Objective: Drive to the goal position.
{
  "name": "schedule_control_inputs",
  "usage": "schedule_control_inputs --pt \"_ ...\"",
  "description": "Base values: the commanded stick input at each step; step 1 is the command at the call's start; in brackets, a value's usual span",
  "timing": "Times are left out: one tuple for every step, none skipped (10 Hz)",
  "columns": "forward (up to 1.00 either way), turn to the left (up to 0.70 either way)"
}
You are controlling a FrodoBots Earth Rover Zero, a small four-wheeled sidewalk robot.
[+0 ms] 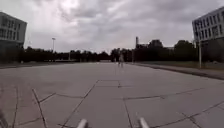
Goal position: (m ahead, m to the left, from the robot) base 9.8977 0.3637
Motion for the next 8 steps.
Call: schedule_control_inputs --pt "0.7 0.0" --pt "0.7 0.0" --pt "0.7 0.0" --pt "0.7 0.0" --pt "0.7 0.0" --pt "0.7 0.0" --pt "0.7 0.0" --pt "0.7 0.0"
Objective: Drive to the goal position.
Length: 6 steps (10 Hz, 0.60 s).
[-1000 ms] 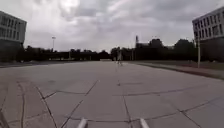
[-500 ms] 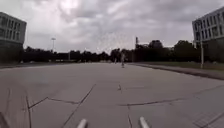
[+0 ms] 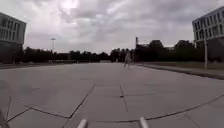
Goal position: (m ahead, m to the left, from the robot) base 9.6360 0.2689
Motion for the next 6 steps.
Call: schedule_control_inputs --pt "0.7 0.0" --pt "0.7 0.0" --pt "0.7 0.0" --pt "0.7 0.0" --pt "0.7 0.0" --pt "0.7 0.0"
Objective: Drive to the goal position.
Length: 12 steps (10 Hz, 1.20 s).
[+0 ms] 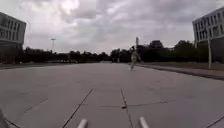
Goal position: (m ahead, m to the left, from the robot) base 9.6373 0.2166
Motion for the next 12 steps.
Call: schedule_control_inputs --pt "0.7 0.0" --pt "0.7 0.0" --pt "0.7 0.0" --pt "0.7 0.0" --pt "0.7 0.0" --pt "0.7 0.0" --pt "0.7 0.0" --pt "0.7 0.0" --pt "0.7 0.0" --pt "0.7 0.0" --pt "0.7 0.0" --pt "0.7 0.0"
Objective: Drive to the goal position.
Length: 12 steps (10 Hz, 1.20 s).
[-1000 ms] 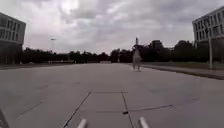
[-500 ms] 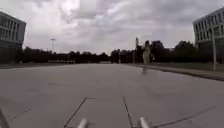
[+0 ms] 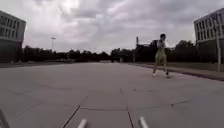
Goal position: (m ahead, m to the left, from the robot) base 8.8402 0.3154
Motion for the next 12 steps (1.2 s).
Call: schedule_control_inputs --pt "0.7 0.0" --pt "0.7 0.0" --pt "0.7 0.0" --pt "0.7 0.0" --pt "0.7 0.0" --pt "0.7 0.0" --pt "0.7 0.0" --pt "0.7 0.0" --pt "0.7 0.0" --pt "0.7 0.0" --pt "0.7 0.0" --pt "0.7 0.0"
